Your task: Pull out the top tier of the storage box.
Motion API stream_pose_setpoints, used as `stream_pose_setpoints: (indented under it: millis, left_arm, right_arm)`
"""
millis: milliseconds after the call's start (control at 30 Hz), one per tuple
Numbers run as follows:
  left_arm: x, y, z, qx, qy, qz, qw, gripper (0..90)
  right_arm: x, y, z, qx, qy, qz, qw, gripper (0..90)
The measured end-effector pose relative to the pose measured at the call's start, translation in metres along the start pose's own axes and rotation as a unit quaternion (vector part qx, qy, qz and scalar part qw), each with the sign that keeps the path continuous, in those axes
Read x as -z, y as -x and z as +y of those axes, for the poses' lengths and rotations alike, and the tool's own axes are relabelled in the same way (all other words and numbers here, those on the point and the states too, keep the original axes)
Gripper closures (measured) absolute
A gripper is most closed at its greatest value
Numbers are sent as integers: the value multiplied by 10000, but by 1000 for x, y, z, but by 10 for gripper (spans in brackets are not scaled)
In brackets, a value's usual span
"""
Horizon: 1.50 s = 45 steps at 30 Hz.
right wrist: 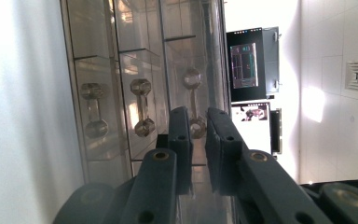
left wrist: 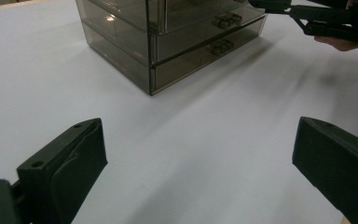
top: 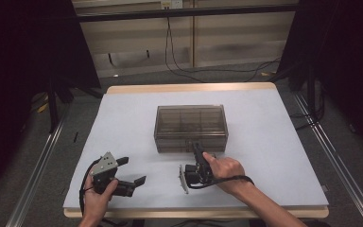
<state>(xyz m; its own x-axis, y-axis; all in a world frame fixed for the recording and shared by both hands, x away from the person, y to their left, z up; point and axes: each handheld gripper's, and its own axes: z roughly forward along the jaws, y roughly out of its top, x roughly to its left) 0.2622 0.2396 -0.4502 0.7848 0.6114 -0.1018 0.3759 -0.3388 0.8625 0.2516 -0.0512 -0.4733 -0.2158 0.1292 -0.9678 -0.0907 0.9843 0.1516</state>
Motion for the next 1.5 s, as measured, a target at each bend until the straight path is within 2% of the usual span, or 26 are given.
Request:
stream_pose_setpoints:
  millis: [100, 300, 533, 567, 600, 767, 833, 867, 900, 1067, 1167, 1200, 1267, 1433, 1467, 1500]
  left_arm:
    - [0, 0, 0, -5, 7, 11, 10000, 26]
    - [0, 0, 0, 5, -5, -2, 10000, 26]
    - [0, 0, 0, 6, 1, -2, 10000, 27]
    - [0, 0, 0, 5, 1, -5, 10000, 27]
    - [0, 0, 0, 5, 1, -5, 10000, 26]
    - [0, 0, 0, -20, -2, -3, 10000, 26]
    - [0, 0, 0, 0, -14, -20, 10000, 27]
    - [0, 0, 0, -5, -31, -17, 10000, 27]
    - [0, 0, 0, -4, -33, -16, 10000, 26]
    - [0, 0, 0, 11, -24, -17, 10000, 27]
    - [0, 0, 0, 9, -10, -20, 10000, 26]
    - [0, 0, 0, 5, -17, -19, 10000, 26]
    - [0, 0, 0, 3, -15, -8, 10000, 27]
    - [0, 0, 0, 0, -10, -15, 10000, 26]
    - [0, 0, 0, -3, -13, -23, 10000, 26]
    - [0, 0, 0, 1, -11, -21, 10000, 26]
  right_arm:
    - [1, -1, 0, -55, -41, 22, 10000, 816]
    - [4, 1, 0, 32, 12, 39, 10000, 816]
    - [6, 1, 0, -4, 39, 77, 10000, 815]
    - [8, 0, 0, -91, -6, 84, 9999, 815]
    - [7, 1, 0, -10, 53, 60, 10000, 815]
    - [9, 1, 0, -56, 54, 97, 9999, 814]
    - [9, 1, 0, -108, 50, 102, 9999, 813]
    - [11, 1, 0, -242, 2, 162, 9996, 812]
    - [10, 2, 0, -185, 46, 177, 9997, 812]
    - [11, 4, -1, -312, 66, 268, 9991, 803]
    - [10, 10, -2, -462, 142, 434, 9979, 793]
    - [12, 11, -3, -621, 156, 483, 9968, 760]
    - [12, 12, -3, -571, 210, 502, 9969, 749]
    - [15, 18, -4, -832, 371, 790, 9927, 671]
    - [16, 19, -3, -956, 372, 887, 9908, 664]
    - [17, 23, -3, -1146, 437, 1015, 9872, 650]
